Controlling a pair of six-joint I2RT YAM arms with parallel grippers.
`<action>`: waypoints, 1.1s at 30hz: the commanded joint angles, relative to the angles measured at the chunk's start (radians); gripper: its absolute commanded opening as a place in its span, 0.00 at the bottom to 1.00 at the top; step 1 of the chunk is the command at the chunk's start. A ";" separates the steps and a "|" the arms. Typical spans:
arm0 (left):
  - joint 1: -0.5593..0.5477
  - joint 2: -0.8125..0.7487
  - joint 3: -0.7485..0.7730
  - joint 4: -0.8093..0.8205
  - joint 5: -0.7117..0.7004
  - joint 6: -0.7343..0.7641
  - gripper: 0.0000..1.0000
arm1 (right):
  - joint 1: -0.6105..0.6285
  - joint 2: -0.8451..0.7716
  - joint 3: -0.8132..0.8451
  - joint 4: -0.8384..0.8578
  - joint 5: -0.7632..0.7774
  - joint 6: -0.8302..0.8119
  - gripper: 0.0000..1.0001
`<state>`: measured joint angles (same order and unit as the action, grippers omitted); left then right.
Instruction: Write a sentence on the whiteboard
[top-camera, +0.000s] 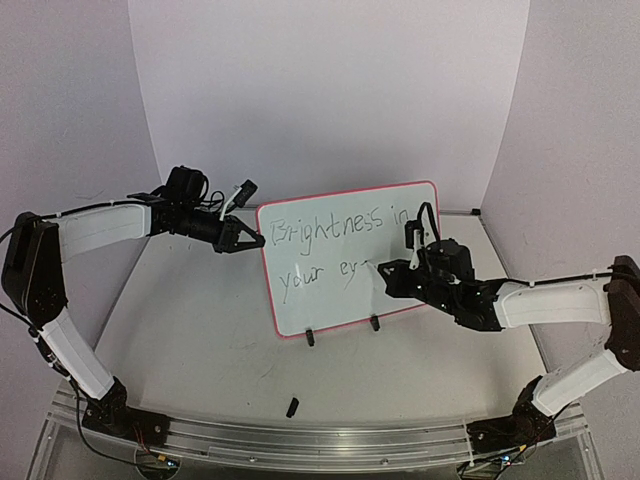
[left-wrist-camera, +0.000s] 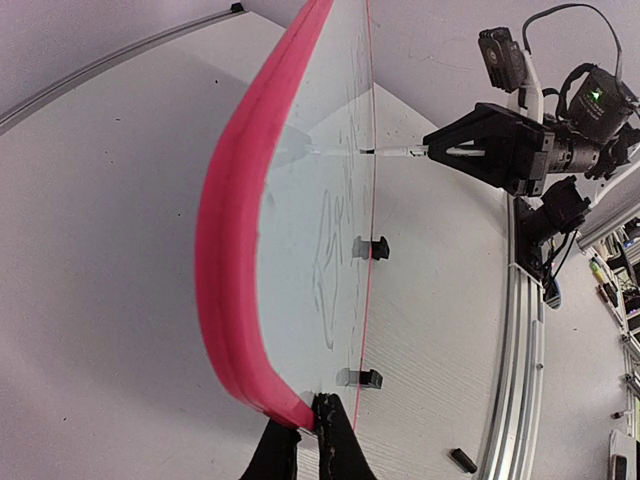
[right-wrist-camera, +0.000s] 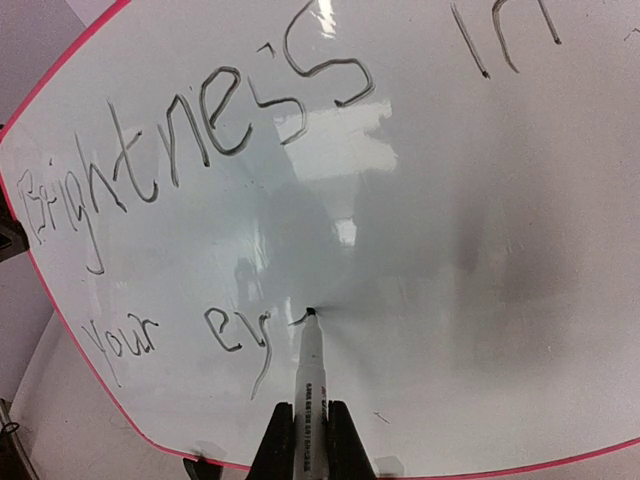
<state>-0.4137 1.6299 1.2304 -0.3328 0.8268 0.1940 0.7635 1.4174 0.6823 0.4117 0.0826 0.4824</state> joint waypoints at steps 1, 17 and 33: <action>-0.022 0.006 0.000 -0.054 -0.095 0.131 0.00 | -0.008 0.013 0.025 0.054 0.011 -0.007 0.00; -0.024 0.009 0.000 -0.053 -0.096 0.132 0.00 | -0.008 0.053 0.035 0.072 -0.034 0.002 0.00; -0.024 0.012 0.001 -0.054 -0.095 0.132 0.00 | -0.009 0.027 -0.068 0.074 -0.028 0.070 0.00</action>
<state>-0.4137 1.6299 1.2304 -0.3332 0.8188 0.1932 0.7635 1.4512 0.6322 0.4986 0.0228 0.5335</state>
